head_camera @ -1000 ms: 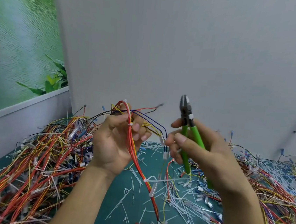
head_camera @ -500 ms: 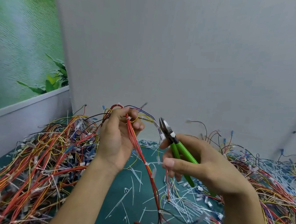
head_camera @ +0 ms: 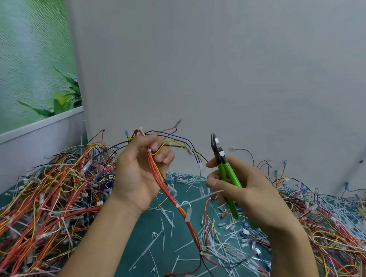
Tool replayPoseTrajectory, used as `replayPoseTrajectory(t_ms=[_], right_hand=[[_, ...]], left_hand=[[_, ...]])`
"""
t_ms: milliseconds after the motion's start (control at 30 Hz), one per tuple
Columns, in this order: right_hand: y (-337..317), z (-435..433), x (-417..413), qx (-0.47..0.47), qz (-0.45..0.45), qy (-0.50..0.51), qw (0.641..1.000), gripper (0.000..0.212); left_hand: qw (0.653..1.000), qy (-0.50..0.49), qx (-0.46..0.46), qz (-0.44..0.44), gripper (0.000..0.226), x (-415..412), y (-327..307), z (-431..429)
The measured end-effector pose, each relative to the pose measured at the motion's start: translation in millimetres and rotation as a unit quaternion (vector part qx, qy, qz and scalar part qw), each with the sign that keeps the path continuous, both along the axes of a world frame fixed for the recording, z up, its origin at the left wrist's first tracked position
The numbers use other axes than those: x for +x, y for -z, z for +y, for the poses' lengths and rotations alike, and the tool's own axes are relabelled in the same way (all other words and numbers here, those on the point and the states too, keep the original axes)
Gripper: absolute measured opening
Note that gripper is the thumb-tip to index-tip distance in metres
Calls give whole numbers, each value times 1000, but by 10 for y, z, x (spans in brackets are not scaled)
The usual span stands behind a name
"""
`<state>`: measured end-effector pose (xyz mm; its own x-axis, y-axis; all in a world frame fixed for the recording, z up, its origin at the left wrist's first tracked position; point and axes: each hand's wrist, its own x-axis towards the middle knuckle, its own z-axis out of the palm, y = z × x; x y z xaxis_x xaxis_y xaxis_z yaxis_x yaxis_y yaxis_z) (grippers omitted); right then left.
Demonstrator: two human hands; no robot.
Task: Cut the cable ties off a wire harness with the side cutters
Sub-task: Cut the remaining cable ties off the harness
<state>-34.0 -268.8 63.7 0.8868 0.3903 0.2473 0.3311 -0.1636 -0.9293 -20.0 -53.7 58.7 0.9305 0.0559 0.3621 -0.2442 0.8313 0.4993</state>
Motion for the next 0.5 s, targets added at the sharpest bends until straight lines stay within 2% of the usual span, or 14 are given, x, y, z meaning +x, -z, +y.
replayPoseTrajectory(t_ms=[167, 267, 500], right_hand=[[15, 118, 33, -4, 11, 50, 999, 34], [10, 135, 29, -14, -15, 64, 998, 35], [15, 117, 17, -17, -27, 59, 998, 26]], left_hand=[[999, 21, -25, -2, 22, -19, 7, -18], [999, 28, -23, 2, 20, -10, 20, -20], [999, 14, 36, -8, 17, -8, 24, -21]])
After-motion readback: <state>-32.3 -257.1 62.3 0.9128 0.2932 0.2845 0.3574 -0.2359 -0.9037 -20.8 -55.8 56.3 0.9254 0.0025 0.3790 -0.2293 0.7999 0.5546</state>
